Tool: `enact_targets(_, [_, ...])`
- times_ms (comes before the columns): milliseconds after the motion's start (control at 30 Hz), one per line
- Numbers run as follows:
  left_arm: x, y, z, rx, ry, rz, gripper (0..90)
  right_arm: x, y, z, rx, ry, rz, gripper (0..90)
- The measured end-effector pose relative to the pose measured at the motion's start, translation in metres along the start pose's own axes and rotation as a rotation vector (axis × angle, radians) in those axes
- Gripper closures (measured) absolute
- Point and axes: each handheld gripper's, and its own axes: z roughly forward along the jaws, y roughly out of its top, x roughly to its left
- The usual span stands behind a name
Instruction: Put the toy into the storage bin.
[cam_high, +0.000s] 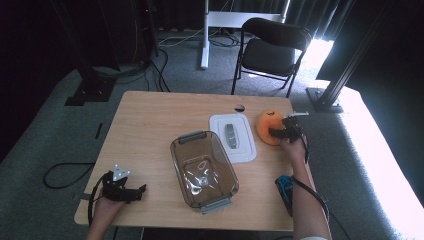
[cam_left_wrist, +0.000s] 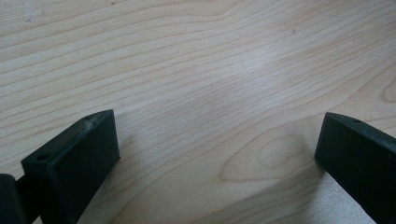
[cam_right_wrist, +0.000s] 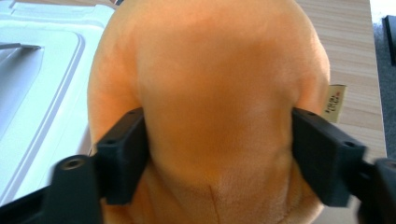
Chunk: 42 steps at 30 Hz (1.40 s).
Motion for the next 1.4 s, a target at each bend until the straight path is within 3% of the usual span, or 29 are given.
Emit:
enact_targets(167, [0.000, 0.000, 0.000, 0.000, 0.000, 0.000, 0.1, -0.001, 0.002, -0.007, 0.010, -0.010, 0.013, 54.0])
enact_targets(433, [0.000, 0.000, 0.000, 0.000, 0.000, 0.000, 0.1, 0.001, 0.006, -0.018, 0.006, -0.016, 0.007, 68.1])
enact_targets(833, [0.000, 0.000, 0.000, 0.000, 0.000, 0.000, 0.1, -0.004, 0.007, -0.044, -0.041, -0.017, 0.011, 69.9])
enact_targets(1167, [0.000, 0.000, 0.000, 0.000, 0.001, 0.000, 0.1, 0.001, 0.010, -0.069, -0.054, 0.012, -0.034, 69.8])
enact_targets(1400, [0.000, 0.000, 0.000, 0.001, 0.002, -0.001, 0.1, 0.008, 0.006, -0.086, -0.073, 0.006, -0.062, 69.8])
